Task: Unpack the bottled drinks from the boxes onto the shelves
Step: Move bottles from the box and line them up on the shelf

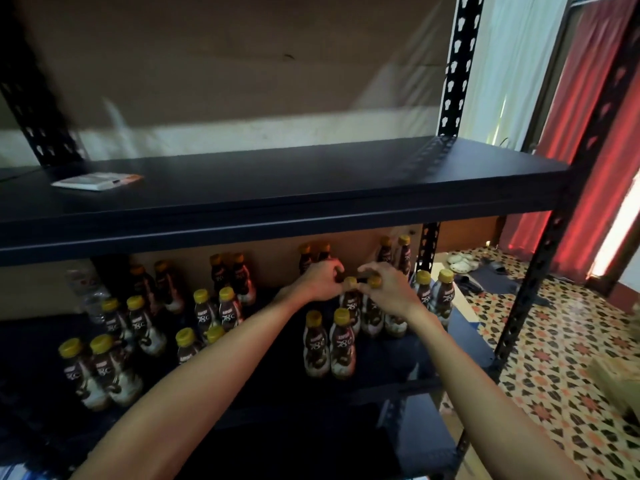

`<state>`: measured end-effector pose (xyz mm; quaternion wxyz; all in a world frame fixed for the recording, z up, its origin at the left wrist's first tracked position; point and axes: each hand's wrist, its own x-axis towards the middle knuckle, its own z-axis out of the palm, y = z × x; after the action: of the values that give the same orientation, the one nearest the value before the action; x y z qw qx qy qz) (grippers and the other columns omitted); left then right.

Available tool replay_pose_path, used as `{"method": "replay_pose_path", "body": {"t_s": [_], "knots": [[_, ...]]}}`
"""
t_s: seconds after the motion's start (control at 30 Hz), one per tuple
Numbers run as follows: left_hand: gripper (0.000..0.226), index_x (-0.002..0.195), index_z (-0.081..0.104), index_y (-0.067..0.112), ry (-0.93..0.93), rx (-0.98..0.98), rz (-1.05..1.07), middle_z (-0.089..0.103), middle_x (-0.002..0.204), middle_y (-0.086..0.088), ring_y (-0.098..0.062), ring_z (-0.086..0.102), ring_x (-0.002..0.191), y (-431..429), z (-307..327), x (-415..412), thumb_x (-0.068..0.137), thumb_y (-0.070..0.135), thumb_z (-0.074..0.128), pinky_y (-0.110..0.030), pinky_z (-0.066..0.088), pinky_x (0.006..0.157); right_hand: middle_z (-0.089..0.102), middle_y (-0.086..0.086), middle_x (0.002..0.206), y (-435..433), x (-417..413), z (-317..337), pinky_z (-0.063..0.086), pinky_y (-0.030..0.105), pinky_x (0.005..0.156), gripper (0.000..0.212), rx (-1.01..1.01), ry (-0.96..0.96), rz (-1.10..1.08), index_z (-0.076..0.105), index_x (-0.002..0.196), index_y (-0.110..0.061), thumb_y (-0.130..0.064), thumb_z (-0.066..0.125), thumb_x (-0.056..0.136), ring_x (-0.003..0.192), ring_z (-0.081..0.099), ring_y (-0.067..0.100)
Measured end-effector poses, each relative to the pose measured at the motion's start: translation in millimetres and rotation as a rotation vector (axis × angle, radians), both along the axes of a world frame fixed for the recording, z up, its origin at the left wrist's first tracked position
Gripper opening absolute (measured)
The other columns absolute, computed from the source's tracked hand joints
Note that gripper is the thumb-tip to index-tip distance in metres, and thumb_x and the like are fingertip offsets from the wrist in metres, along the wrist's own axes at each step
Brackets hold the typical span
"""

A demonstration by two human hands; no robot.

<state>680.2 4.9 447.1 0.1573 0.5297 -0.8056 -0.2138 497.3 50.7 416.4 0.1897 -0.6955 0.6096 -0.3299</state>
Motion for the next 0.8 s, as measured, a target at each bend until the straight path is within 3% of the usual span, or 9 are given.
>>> {"method": "replay_pose_path", "body": {"t_s": [0.13,0.27,0.37,0.53,0.6,0.67,0.8], "knots": [[0.05,0.131,0.055,0.018,-0.123,0.061,-0.004,0.063,0.122,-0.006,-0.023,0.061,0.108,-16,-6,-22,0.088,0.037,0.072,-0.033,0.049,0.089,0.054,0.01,0.133,-18,-10,-3,0.042,0.029,0.105,0.053,0.131,0.167,-0.03,0.055,0.139,-0.024,-0.021,0.073,0.089,0.124,0.057,0.027],[0.038,0.118,0.062,0.015,-0.212,0.081,-0.052,0.064,0.119,-0.005,-0.023,0.061,0.108,-22,-14,-32,0.086,0.026,0.076,-0.03,0.045,0.08,0.063,0.013,0.129,-28,-6,-11,0.05,0.031,0.093,0.056,0.219,0.303,-0.033,0.053,0.139,-0.022,0.0,0.064,0.089,0.116,0.064,0.029],[0.033,0.117,0.063,0.014,-0.223,0.073,-0.053,0.065,0.118,-0.006,-0.023,0.062,0.108,-27,-18,-32,0.087,0.02,0.075,-0.029,0.043,0.078,0.066,0.008,0.118,-34,-9,-14,0.053,0.032,0.09,0.043,0.186,0.291,-0.049,0.062,0.119,-0.023,0.003,0.067,0.086,0.107,0.067,0.026],[0.034,0.117,0.062,0.015,-0.218,0.126,-0.038,0.065,0.117,-0.007,-0.023,0.062,0.107,-34,-18,-15,0.086,0.021,0.075,-0.032,0.048,0.084,0.066,0.003,0.11,-39,-6,-18,0.056,0.035,0.088,0.041,0.156,0.167,-0.014,0.065,0.11,-0.023,-0.003,0.08,0.078,0.095,0.066,0.02],[0.037,0.119,0.062,0.015,-0.228,0.142,-0.024,0.065,0.117,-0.007,-0.023,0.061,0.107,-35,-17,-3,0.085,0.023,0.076,-0.032,0.048,0.084,0.069,0.003,0.104,-43,0,-21,0.061,0.03,0.069,0.041,0.179,0.08,0.004,0.066,0.107,-0.022,0.001,0.082,0.077,0.075,0.07,0.015],[0.036,0.117,0.066,0.011,-0.248,0.145,-0.021,0.065,0.11,-0.007,-0.023,0.061,0.1,-37,-15,10,0.085,0.022,0.076,-0.029,0.046,0.079,0.071,0.004,0.097,-47,10,-21,0.055,0.02,0.054,0.04,0.202,0.019,0.029,0.064,0.102,-0.023,0.004,0.081,0.078,0.061,0.067,0.006],[0.032,0.113,0.068,0.011,-0.248,0.16,0.024,0.068,0.112,-0.009,-0.024,0.063,0.098,-38,-16,37,0.085,0.024,0.075,-0.032,0.049,0.081,0.074,0.002,0.093,-53,31,-23,0.056,0.023,0.054,0.042,0.226,-0.033,0.049,0.066,0.102,-0.026,0.002,0.084,0.076,0.073,0.072,0.013]]}}
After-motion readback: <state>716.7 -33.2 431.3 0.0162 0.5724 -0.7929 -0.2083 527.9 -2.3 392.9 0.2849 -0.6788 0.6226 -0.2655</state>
